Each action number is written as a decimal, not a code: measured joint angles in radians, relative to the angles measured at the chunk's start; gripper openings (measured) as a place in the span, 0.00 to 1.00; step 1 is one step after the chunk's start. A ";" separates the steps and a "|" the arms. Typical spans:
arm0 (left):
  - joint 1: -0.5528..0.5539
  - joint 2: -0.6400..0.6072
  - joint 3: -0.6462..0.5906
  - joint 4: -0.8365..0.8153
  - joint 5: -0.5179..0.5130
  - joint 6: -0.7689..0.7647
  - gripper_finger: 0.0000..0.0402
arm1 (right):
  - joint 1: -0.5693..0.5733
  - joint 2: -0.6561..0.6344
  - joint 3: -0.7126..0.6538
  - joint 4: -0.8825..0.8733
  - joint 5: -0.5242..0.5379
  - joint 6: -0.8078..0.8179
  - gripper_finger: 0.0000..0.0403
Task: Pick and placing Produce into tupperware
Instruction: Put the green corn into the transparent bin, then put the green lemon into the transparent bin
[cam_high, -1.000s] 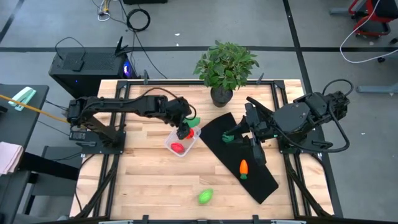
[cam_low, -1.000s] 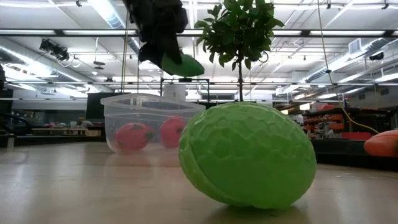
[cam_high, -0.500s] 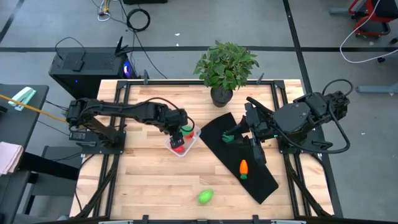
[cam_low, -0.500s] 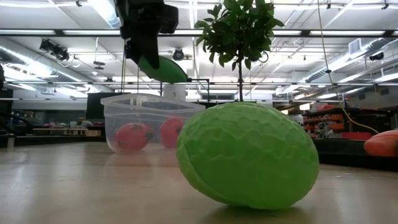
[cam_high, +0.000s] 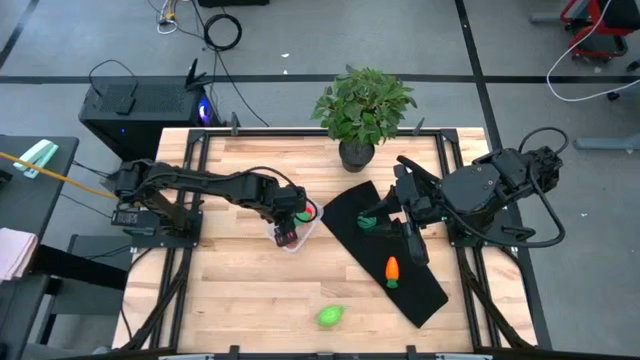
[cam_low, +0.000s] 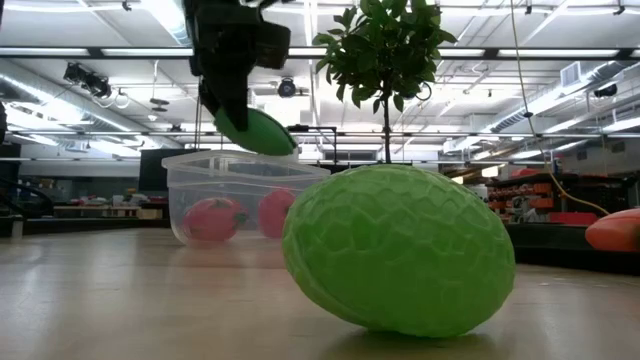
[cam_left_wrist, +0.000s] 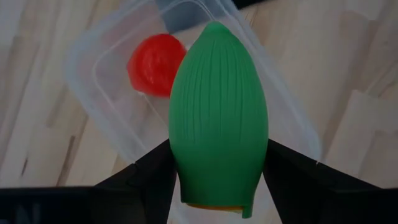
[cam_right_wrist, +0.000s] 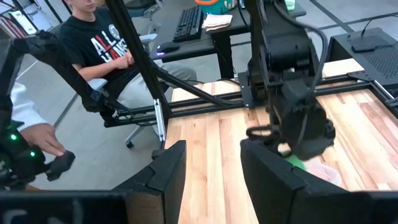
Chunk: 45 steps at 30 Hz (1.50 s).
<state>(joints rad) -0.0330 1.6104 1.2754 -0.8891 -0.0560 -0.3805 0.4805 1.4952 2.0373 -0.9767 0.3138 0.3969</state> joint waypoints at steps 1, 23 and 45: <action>0.000 0.005 -0.007 0.003 0.000 0.000 0.56 | 0.000 0.000 0.000 0.001 0.000 0.000 0.40; -0.005 0.008 -0.141 0.180 -0.011 -0.034 0.68 | 0.000 0.000 0.000 0.000 0.000 0.000 0.40; -0.029 -0.082 0.022 0.229 -0.010 0.008 0.73 | 0.000 0.000 0.000 -0.003 0.000 0.000 0.40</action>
<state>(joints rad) -0.0620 1.5282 1.2972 -0.6604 -0.0665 -0.3725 0.4808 1.4952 2.0373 -0.9802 0.3134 0.3973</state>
